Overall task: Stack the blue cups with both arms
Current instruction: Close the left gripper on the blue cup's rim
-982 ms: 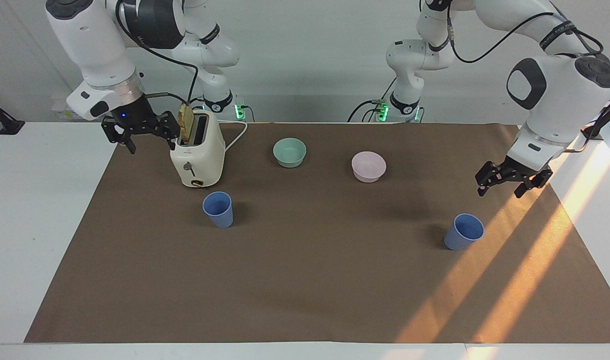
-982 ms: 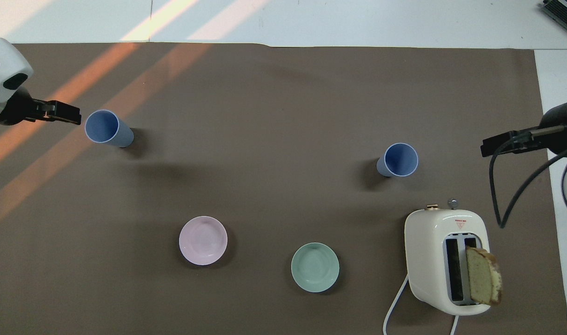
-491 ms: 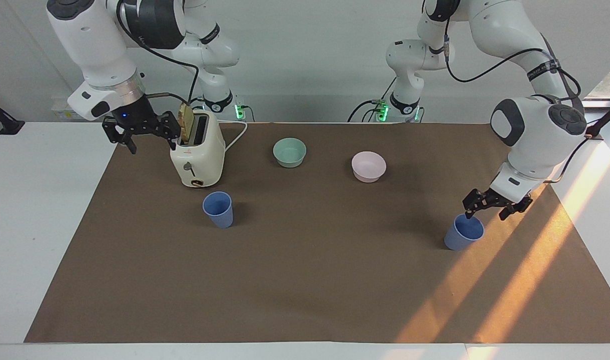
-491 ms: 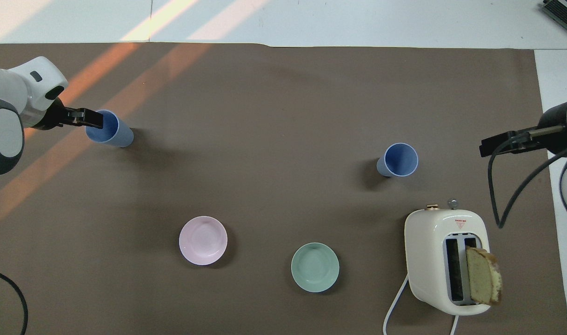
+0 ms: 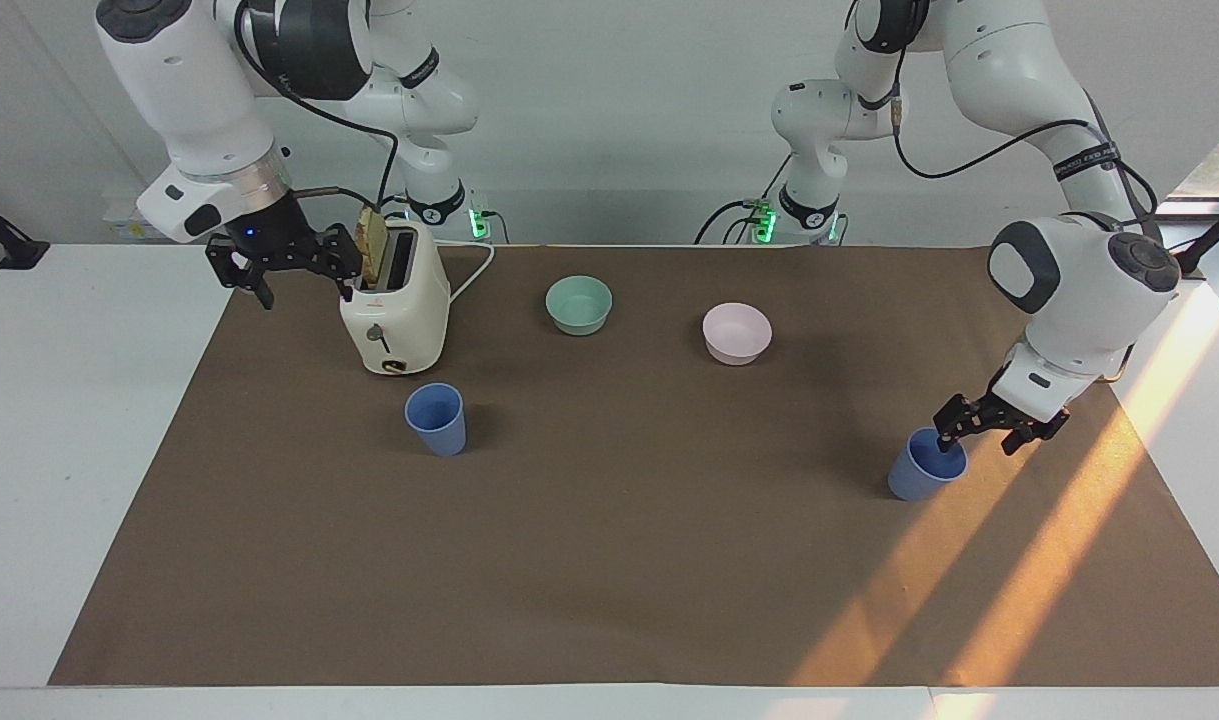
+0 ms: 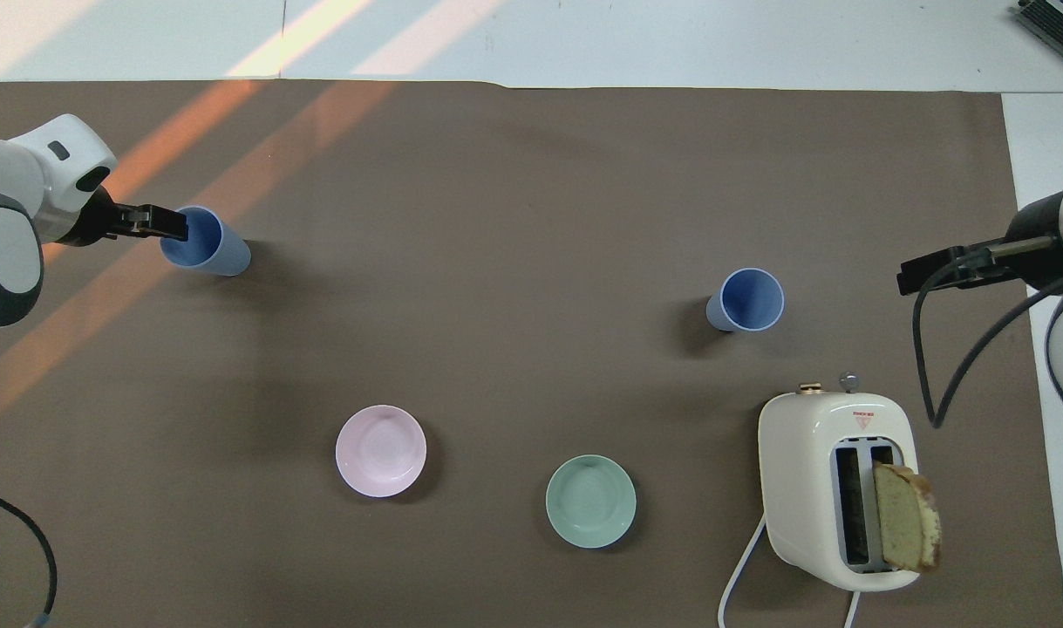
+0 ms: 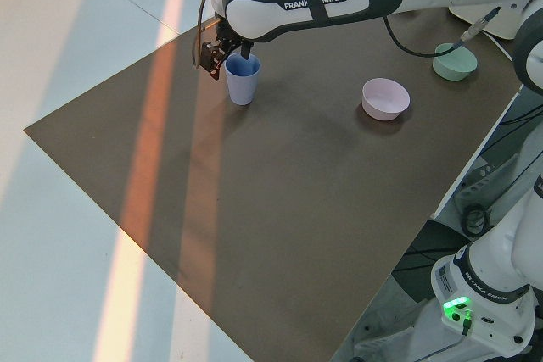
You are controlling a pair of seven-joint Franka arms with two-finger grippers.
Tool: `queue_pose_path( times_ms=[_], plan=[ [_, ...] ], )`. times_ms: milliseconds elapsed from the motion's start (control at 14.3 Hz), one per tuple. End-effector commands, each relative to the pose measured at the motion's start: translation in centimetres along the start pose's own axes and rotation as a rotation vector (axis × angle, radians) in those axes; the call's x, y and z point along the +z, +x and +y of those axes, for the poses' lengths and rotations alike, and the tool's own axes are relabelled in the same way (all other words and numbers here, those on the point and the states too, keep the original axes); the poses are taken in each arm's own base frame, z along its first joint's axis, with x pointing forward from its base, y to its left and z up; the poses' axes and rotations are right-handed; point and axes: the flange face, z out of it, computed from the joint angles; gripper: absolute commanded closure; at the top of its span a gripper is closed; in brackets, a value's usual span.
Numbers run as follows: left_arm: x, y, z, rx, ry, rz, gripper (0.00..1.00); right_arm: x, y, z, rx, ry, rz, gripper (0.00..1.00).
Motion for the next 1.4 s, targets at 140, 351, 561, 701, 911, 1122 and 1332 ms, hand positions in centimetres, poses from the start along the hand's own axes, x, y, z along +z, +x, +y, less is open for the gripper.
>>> queue_pose_path(
  times_ms=[140,351,561,701,911,1122,1332],
  plan=[
    [3.4,-0.6,-0.2,0.006,-0.009,0.008,0.00,0.3,-0.2,-0.3,0.005,0.011,0.009,0.00],
    [3.9,-0.8,-0.1,0.006,-0.010,0.002,0.12,0.3,-0.2,-0.3,0.005,0.011,0.009,0.00],
    [4.4,-1.2,0.1,-0.021,-0.013,-0.016,1.00,0.3,-0.2,-0.4,0.003,0.013,0.007,0.00],
    [4.3,-1.3,0.0,-0.022,-0.015,-0.019,1.00,0.3,-0.3,-0.4,0.003,0.011,0.007,0.00],
    [3.7,-1.1,0.1,-0.011,-0.014,-0.013,1.00,0.3,-0.2,-0.5,0.002,0.011,0.009,0.00],
    [1.9,0.3,2.2,0.023,-0.016,0.029,1.00,0.3,-0.2,-0.5,0.002,0.013,0.009,0.00],
    [-0.6,0.2,5.3,0.057,-0.038,0.039,1.00,0.4,-0.4,-0.5,0.002,0.011,0.005,0.00]
  ],
)
